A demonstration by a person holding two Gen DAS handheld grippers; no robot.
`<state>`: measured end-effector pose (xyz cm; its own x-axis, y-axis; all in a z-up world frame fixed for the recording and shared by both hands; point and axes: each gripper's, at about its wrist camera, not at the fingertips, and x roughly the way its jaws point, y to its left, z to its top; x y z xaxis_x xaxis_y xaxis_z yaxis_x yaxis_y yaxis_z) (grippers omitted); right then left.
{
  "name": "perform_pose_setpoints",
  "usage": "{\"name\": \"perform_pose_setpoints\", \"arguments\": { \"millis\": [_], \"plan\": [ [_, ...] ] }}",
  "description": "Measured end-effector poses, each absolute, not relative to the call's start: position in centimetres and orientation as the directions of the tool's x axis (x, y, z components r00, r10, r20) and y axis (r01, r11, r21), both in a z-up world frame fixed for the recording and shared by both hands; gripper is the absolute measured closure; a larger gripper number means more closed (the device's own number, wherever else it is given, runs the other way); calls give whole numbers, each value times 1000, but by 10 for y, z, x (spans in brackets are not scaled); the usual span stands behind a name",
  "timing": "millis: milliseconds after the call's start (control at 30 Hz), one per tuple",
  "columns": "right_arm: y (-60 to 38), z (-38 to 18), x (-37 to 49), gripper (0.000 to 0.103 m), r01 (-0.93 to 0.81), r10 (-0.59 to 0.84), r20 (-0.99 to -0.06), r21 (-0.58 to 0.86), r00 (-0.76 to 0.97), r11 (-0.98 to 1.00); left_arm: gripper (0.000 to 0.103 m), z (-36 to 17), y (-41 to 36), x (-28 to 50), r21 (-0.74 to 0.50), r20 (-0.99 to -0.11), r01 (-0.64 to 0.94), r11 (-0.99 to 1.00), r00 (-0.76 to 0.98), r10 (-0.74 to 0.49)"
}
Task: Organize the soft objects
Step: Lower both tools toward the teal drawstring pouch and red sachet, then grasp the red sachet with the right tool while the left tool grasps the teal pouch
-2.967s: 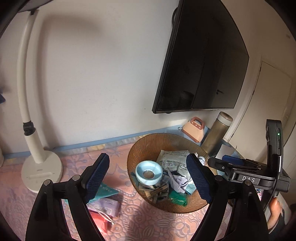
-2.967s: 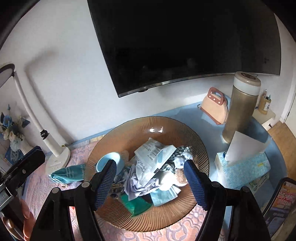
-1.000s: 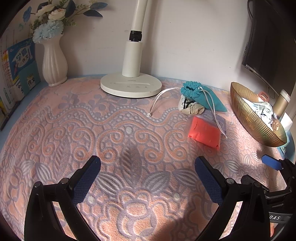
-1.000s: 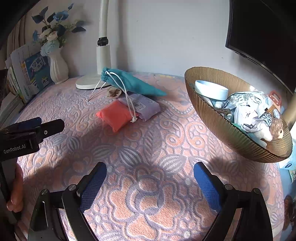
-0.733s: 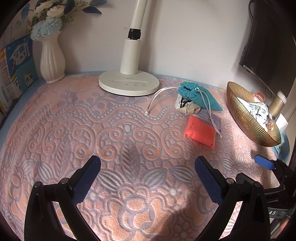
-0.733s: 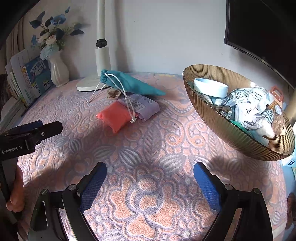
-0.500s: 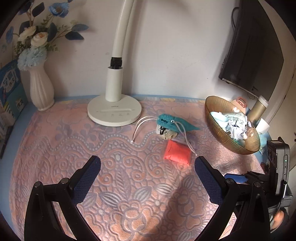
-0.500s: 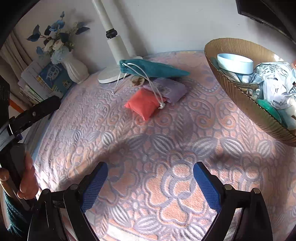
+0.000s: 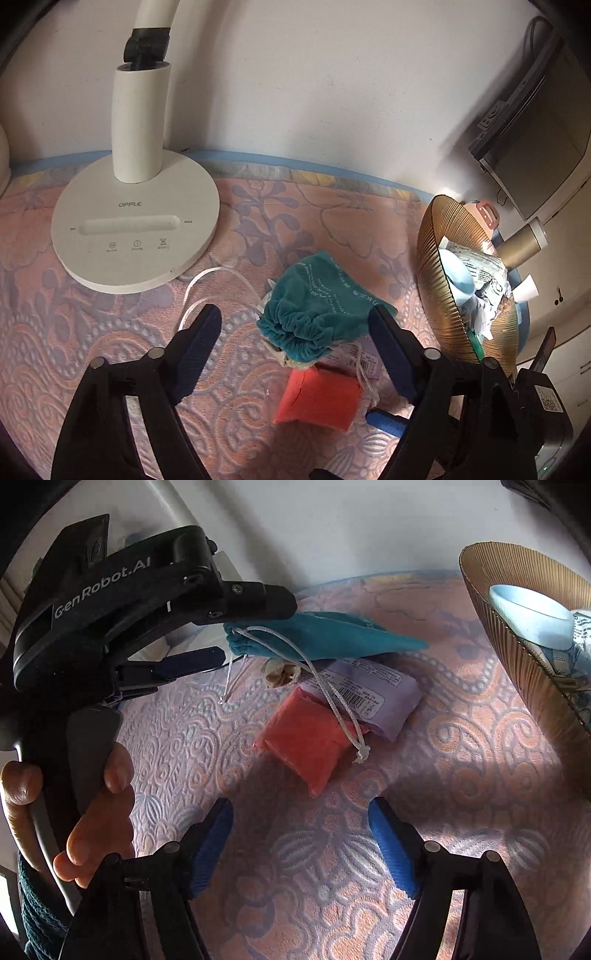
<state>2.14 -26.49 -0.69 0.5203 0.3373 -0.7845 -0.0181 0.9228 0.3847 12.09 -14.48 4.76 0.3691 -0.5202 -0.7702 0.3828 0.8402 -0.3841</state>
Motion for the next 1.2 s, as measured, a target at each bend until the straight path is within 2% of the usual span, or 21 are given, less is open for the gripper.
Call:
{"name": "perform_pose_setpoints", "arguments": {
  "millis": [33,67,167,333,367,400,500,667,867,1200],
  "plan": [
    [-263,-5,25,28,-6,321,-779,377,538,926,45,45,-148,123,-386,-774,385,839,359,-521],
    [-261,-4,30,28,11,309,-777,376,549,926,64,42,-150,125,-387,-778,384,839,352,-520],
    [-260,-7,42,28,95,276,-775,395,568,914,74,38,-150,132,-398,-779,372,838,345,-523],
    [-244,-7,47,28,157,154,-767,315,623,936,78,46,-121,139,-455,-726,329,828,401,-558],
    [-240,-7,48,38,166,115,-768,279,630,946,78,49,-116,135,-469,-707,338,816,411,-576],
    [-235,-6,49,44,167,82,-772,238,631,957,78,53,-111,132,-474,-696,341,812,420,-582],
    [-226,-1,42,50,106,119,-763,238,636,965,78,68,-94,118,-478,-669,354,804,446,-594],
    [-215,10,9,52,-40,228,-748,261,623,964,78,97,-64,89,-488,-619,376,787,487,-617],
    [-217,40,-56,52,-150,248,-685,200,686,968,78,131,-43,55,-477,-565,412,776,533,-630],
    [-263,102,-124,52,-110,177,-566,151,805,982,78,191,-71,2,-366,-487,547,753,577,-655]
  ]
}}
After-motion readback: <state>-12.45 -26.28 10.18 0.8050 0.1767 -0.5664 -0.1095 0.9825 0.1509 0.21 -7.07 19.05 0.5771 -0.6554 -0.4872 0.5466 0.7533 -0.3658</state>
